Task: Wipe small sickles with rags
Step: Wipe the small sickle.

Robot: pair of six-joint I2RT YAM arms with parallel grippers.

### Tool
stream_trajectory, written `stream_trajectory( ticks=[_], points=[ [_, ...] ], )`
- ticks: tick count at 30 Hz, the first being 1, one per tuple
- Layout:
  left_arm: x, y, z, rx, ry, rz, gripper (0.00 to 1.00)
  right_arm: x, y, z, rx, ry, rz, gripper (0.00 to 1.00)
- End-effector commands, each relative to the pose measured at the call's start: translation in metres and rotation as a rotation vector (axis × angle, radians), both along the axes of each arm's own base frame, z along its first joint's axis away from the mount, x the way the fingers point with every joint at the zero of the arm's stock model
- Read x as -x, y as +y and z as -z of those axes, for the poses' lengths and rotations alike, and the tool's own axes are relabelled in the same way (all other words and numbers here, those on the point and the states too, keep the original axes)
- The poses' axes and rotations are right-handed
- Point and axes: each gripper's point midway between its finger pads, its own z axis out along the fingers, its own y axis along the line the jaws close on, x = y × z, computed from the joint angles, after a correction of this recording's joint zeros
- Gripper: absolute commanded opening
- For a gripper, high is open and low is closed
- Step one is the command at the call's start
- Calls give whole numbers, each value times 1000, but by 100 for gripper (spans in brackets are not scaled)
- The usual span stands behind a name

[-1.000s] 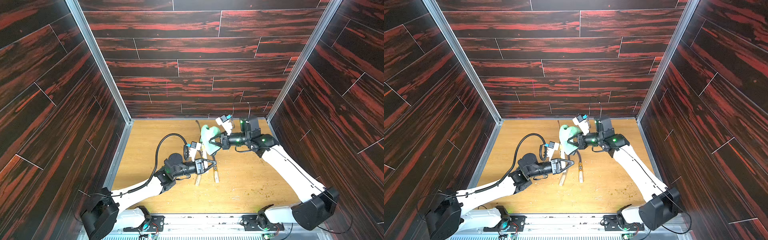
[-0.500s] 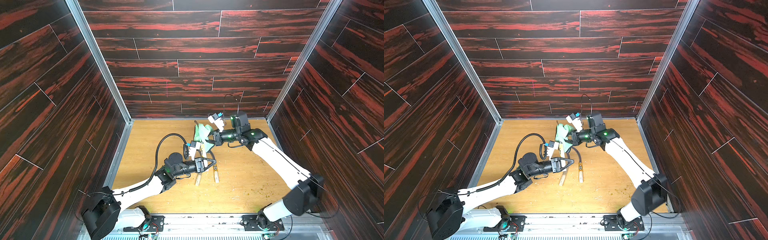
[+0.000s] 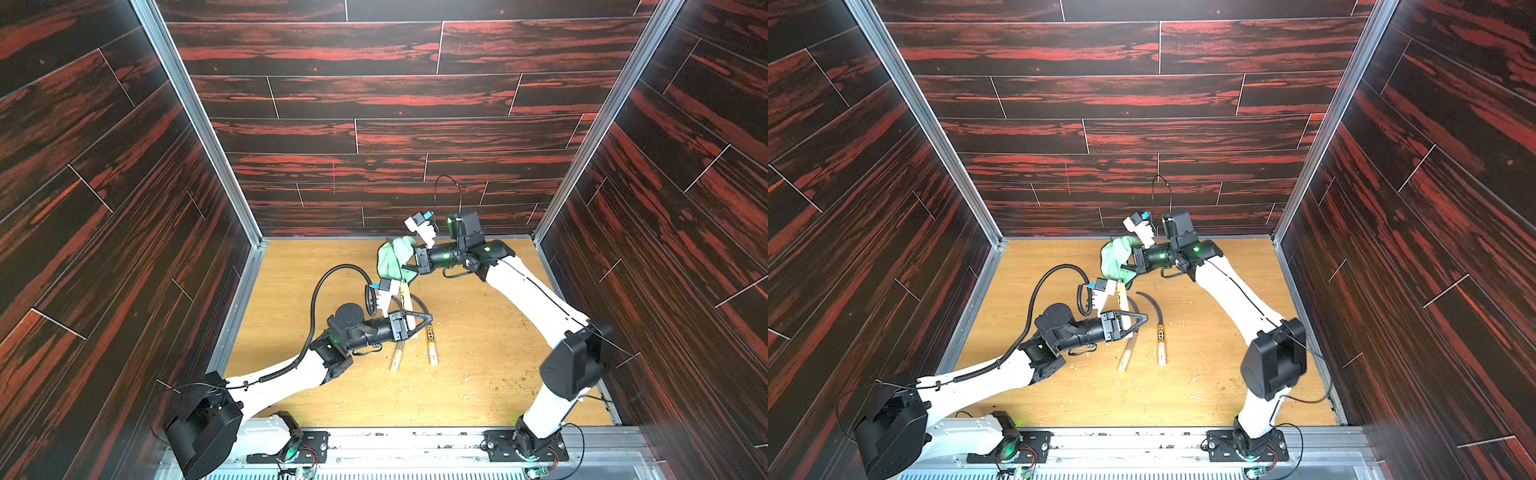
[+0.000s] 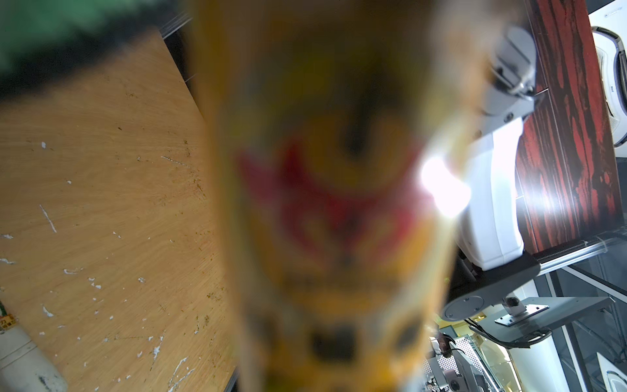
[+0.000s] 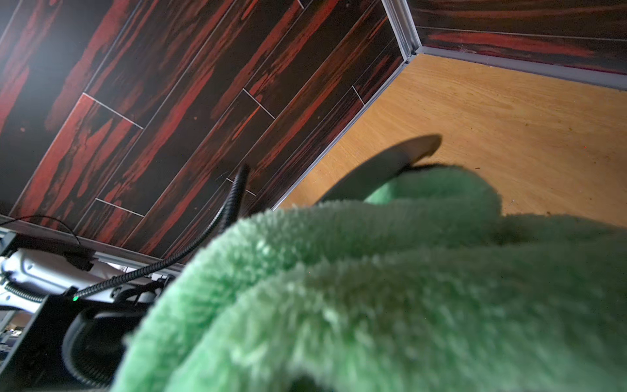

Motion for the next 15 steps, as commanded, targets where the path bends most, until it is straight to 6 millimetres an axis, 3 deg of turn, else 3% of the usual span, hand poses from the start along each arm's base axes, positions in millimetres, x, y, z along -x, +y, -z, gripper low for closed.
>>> stream_trajectory(
  ticks=[1,6,15],
  points=[
    [22,-5,-16,29,-62,97,0,-15,7,5,-14,10,-12,0],
    [23,-4,-17,28,-65,95,0,-28,8,19,-13,57,-14,0],
    [26,2,-23,7,-95,79,0,-48,8,62,-7,189,-3,0]
  ],
)
